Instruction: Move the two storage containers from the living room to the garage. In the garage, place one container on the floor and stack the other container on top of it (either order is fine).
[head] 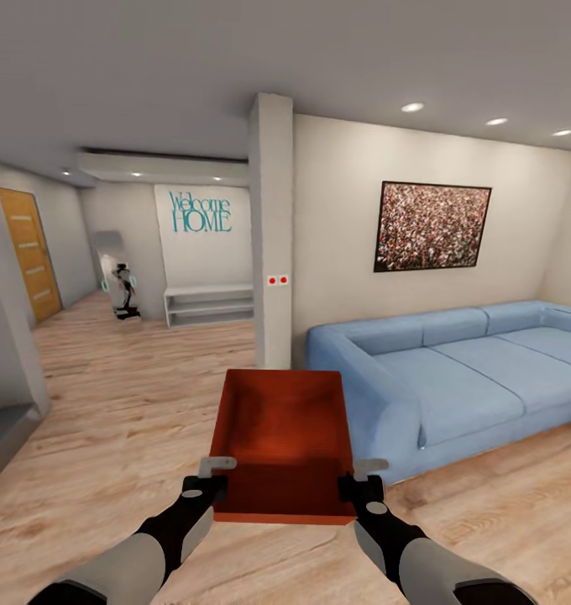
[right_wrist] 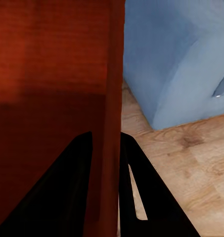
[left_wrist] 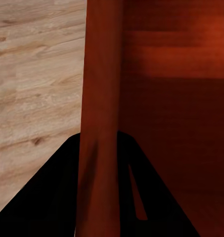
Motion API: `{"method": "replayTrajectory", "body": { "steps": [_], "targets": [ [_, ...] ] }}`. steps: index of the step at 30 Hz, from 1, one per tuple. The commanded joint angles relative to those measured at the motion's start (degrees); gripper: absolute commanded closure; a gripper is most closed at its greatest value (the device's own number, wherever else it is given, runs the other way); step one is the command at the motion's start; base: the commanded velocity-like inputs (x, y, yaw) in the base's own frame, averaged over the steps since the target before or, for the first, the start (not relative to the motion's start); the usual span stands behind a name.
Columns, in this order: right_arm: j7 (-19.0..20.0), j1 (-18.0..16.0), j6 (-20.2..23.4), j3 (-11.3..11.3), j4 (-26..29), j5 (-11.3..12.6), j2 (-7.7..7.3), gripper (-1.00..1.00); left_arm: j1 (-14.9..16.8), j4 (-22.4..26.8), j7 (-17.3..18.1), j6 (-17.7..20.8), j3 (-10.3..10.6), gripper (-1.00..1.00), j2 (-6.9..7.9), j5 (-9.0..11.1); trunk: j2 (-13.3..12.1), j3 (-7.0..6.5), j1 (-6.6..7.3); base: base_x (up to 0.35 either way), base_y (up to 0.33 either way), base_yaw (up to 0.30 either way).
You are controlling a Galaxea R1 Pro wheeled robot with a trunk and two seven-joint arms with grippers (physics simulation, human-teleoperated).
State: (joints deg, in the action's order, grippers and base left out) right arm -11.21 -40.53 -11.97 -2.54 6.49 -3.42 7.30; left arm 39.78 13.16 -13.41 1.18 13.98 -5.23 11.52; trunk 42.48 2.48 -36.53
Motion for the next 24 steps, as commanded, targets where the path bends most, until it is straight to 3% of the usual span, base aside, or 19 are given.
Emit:
{"method": "replayTrajectory", "body": {
  "steps": [1,24],
  "targets": [
    [-0.5,0.0,0.0,0.1,-0.2,-0.1,0.00,1.00,0.1,0.3,-1.1,0.1,-4.6,1.00,0.04,-1.0,0.1,0.10,-0.02,0.000,0.000,0.267],
    [-0.5,0.0,0.0,0.1,-0.2,-0.1,0.00,1.00,0.1,0.4,-1.1,0.1,-4.6,1.00,0.04,-1.0,0.1,0.10,-0.02,0.000,0.000,0.267]
  ]
}}
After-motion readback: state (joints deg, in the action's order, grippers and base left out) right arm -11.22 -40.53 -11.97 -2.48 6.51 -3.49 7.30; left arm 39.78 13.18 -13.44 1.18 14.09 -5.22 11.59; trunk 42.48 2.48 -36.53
